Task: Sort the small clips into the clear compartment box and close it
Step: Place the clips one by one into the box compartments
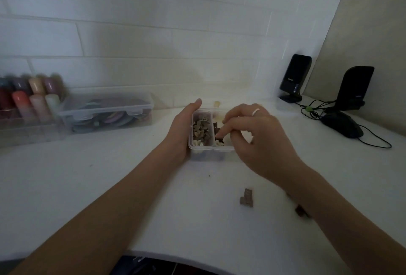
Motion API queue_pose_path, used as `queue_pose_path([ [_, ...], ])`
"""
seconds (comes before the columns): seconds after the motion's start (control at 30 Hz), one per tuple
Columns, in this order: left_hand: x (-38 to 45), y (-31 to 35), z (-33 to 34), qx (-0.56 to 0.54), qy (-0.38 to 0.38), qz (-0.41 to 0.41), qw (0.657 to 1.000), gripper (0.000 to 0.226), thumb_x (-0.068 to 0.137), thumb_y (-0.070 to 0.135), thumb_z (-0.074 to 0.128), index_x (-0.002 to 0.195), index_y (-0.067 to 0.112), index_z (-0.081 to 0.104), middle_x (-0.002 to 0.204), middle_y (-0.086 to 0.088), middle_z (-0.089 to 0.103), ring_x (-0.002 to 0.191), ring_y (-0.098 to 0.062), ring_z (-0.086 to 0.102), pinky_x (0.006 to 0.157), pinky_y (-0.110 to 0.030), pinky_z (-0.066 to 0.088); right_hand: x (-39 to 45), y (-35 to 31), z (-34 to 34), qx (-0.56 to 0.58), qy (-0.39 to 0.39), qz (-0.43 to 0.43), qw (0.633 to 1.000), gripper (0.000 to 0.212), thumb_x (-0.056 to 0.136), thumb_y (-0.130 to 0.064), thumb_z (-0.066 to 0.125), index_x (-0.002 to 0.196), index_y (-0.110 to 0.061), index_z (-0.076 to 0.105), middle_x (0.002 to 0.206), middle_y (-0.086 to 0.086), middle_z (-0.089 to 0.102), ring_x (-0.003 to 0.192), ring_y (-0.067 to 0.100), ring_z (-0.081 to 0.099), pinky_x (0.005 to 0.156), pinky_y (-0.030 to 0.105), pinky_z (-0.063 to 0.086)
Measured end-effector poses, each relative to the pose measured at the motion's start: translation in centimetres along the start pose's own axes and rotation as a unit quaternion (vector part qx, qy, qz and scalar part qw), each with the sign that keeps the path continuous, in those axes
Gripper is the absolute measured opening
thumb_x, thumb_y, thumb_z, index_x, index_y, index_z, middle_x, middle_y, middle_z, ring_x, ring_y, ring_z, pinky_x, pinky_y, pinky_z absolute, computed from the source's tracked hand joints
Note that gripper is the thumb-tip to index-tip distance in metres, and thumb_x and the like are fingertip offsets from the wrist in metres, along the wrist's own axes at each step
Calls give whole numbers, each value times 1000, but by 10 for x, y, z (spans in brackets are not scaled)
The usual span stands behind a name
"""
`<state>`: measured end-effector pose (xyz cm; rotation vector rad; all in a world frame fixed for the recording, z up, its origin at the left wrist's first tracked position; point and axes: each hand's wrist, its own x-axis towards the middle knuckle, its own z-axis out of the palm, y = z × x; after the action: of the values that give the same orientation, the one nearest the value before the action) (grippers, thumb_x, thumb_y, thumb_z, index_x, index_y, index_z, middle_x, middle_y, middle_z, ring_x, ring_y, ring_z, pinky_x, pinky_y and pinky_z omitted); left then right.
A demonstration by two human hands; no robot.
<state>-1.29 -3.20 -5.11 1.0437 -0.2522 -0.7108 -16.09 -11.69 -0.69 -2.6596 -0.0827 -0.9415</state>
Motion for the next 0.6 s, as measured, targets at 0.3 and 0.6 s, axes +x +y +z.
queue_pose_path([
  [0.3, 0, 2, 3, 28, -2, 0, 1000, 45, 86, 48, 54, 101, 7, 65, 84, -14, 67, 71, -29, 64, 61, -30, 55, -51, 16, -28, -38, -227, -33, 973, 24, 80, -48, 55, 97, -37, 67, 75, -18, 56, 75, 0, 52, 63, 13, 41],
  [0.6, -2, 2, 3, 42, -8, 16, 999, 45, 89, 48, 49, 82, 8, 68, 67, -9, 69, 58, -23, 66, 57, -26, 54, -50, 24, -19, 141, -253, 51, 956, 12, 77, -27, 74, 84, -26, 65, 76, -14, 64, 68, 6, 59, 55, 11, 42],
])
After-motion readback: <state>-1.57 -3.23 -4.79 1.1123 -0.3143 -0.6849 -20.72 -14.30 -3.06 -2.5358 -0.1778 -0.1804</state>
